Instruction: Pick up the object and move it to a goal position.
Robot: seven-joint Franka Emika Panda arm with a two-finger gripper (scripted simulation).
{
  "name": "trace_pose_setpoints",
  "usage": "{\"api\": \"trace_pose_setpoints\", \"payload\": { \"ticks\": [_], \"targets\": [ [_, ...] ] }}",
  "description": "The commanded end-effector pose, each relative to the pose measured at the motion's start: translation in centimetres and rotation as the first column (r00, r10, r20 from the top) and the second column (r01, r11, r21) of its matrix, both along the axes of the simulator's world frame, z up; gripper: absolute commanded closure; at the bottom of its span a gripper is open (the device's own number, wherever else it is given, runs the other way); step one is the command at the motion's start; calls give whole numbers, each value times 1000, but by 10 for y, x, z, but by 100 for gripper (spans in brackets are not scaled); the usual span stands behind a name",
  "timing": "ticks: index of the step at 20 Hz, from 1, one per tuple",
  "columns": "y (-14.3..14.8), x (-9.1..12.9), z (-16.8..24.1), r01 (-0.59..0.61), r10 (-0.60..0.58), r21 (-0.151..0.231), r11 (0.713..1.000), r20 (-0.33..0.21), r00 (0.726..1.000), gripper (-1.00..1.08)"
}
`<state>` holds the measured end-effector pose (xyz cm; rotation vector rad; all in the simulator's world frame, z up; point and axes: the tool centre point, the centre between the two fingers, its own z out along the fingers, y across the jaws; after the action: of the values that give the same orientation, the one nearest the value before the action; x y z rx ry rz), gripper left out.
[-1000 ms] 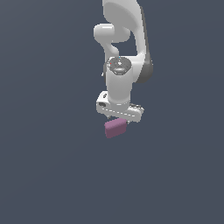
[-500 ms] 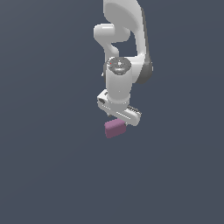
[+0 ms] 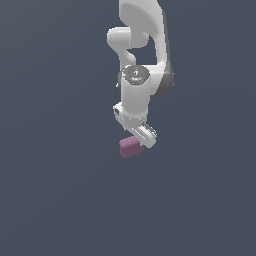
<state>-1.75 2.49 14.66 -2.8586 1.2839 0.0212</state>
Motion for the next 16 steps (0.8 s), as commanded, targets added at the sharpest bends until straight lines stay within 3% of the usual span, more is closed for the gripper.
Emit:
{"api": "trace_pose_setpoints", "payload": {
  "ticks": [1,8,16],
  "targets": [
    [-1,0,0,68,-68,-3,998,1,998,-92],
    [-3,-1,-1,223,-223,-9,975,5,975,-92],
    [-4,-1,-1,317,-317,-12,948,8,948,-92]
  ]
}}
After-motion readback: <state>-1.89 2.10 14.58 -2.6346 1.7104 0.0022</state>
